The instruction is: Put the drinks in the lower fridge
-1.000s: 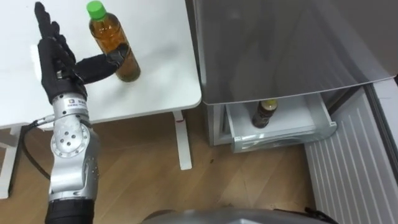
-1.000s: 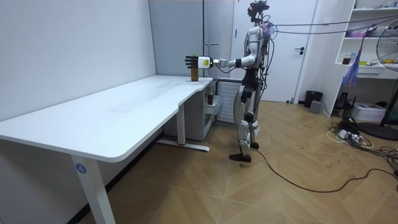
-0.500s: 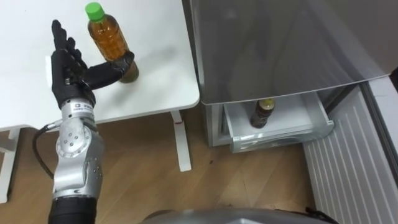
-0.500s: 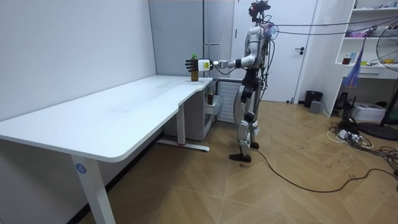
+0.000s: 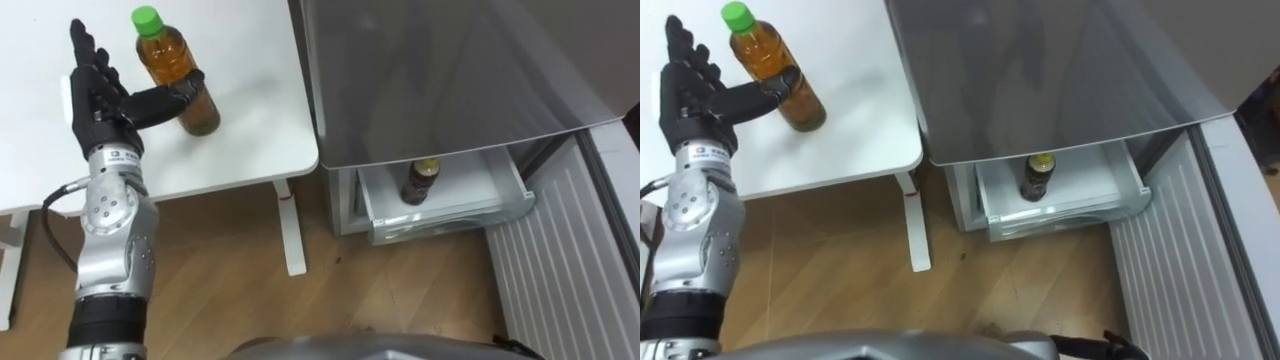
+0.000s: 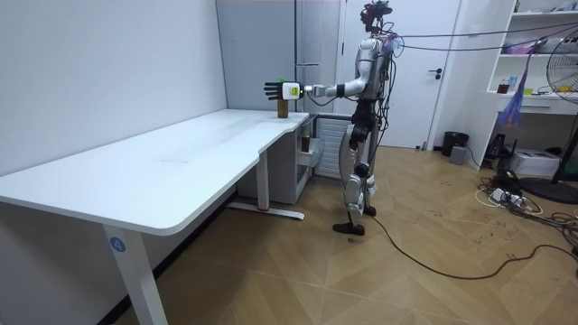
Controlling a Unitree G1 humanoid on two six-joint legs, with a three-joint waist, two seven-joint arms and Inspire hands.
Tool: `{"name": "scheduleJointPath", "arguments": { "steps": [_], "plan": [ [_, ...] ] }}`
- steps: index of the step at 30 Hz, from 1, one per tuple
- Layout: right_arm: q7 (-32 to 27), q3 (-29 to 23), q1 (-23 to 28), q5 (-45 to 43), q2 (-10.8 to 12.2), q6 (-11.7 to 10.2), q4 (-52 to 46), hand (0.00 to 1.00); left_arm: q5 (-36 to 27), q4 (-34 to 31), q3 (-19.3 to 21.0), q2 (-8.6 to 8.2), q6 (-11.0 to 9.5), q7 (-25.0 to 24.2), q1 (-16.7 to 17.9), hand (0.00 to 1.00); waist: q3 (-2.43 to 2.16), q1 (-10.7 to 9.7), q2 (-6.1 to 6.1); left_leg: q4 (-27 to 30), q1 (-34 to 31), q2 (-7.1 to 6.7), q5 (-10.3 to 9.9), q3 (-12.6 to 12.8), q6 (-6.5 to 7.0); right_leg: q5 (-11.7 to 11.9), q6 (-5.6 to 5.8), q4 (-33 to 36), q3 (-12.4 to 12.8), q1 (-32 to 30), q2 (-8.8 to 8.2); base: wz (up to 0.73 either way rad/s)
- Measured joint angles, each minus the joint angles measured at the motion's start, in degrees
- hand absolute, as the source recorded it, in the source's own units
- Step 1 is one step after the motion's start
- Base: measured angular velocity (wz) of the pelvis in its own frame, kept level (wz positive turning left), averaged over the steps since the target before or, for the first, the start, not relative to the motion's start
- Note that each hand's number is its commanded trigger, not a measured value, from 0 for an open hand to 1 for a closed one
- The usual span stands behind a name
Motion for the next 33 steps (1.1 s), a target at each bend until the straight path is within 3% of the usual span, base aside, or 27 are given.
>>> {"name": "scheduleJointPath", "arguments": {
  "steps": [20, 33],
  "plan": [
    [-1.2, -0.2, -0.1, -8.1, -0.1, 0.9, 0.0, 0.00, 0.0, 1.6, 0.1, 0.07, 0.3, -0.6, -1.3, 0.00, 0.05, -0.7, -0.20, -0.2, 0.2, 0.12, 0.0, 0.4, -0.01, 0.0, -0.06, 0.2, 1.3, -0.5, 0.15, -0.02],
    [-2.1, -0.6, -0.3, -9.5, -0.1, 1.9, -0.2, 0.00, 0.0, 2.9, 0.6, 0.50, 0.9, -1.5, -2.5, 0.00, -0.24, -0.9, -0.49, -0.1, 0.0, 0.14, 0.0, 0.5, 0.00, 0.0, -0.08, 0.2, 1.5, -0.7, 0.19, 0.00]
  ]
}}
